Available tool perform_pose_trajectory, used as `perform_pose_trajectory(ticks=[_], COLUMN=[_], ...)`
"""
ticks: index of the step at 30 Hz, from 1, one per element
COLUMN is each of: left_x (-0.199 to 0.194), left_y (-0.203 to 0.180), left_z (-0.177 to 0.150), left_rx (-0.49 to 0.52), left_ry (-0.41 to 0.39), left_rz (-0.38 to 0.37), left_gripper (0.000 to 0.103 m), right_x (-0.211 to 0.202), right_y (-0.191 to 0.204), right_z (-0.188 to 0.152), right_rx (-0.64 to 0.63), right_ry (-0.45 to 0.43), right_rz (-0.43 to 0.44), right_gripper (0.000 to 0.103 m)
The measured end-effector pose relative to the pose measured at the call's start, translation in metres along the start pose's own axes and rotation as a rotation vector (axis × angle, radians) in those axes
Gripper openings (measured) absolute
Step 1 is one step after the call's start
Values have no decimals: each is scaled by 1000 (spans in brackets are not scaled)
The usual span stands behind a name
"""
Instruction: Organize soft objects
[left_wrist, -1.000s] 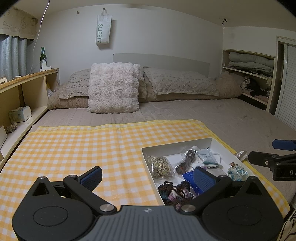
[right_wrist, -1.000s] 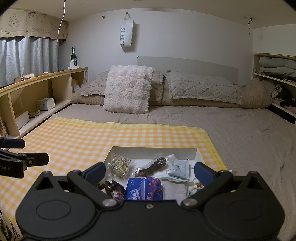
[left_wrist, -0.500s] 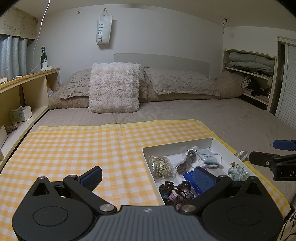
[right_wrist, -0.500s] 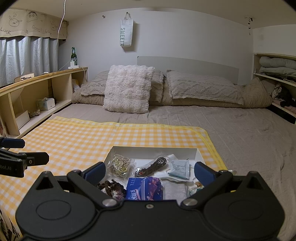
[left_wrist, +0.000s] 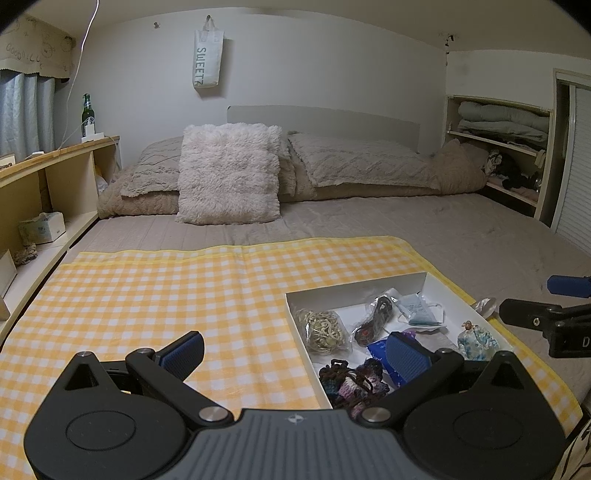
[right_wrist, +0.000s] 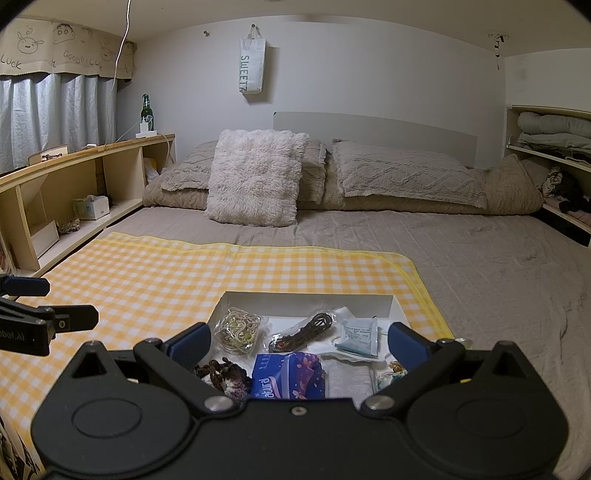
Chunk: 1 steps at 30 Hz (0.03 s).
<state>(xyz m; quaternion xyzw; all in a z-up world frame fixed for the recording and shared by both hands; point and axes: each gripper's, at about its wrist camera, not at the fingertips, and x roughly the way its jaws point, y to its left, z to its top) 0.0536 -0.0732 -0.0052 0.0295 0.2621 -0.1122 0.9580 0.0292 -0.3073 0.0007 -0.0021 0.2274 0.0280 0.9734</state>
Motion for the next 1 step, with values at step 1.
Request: perform_pose_trajectory(ticks=[1], left_x=[0], left_y=[1], left_z=[-1], left_rx=[0], left_ry=[1], left_rz=[1], left_gripper=[103], right_x=[0], right_y=[0], right_z=[0], right_rx=[0], right_ry=[0], right_rz=[0], right_gripper=[103])
